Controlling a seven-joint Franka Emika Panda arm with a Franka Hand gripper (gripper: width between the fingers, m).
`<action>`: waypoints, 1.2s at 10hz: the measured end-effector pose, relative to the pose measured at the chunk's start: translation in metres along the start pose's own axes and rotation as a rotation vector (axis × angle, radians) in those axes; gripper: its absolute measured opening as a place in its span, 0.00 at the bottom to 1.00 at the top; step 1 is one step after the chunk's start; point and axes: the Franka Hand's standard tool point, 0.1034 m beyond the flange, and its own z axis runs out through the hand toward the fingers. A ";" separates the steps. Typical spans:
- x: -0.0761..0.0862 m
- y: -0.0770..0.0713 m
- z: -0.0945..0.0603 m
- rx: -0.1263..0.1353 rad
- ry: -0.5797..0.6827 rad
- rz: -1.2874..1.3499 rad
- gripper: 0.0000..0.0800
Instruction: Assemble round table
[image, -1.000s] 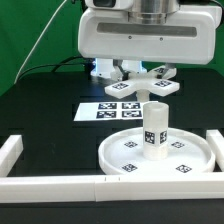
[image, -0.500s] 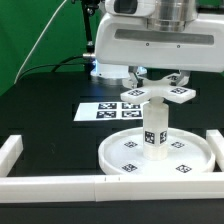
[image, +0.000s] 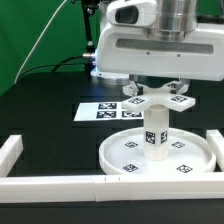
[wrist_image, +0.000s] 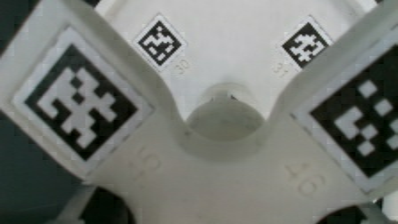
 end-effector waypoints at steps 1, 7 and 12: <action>0.002 0.000 0.000 0.002 0.012 0.000 0.56; 0.001 0.000 0.000 0.004 0.013 0.018 0.56; 0.001 0.000 0.001 0.030 0.007 0.503 0.56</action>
Offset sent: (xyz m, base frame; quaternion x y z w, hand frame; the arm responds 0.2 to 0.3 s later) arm 0.0000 0.0000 0.0000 0.0000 0.0000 0.0000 1.0000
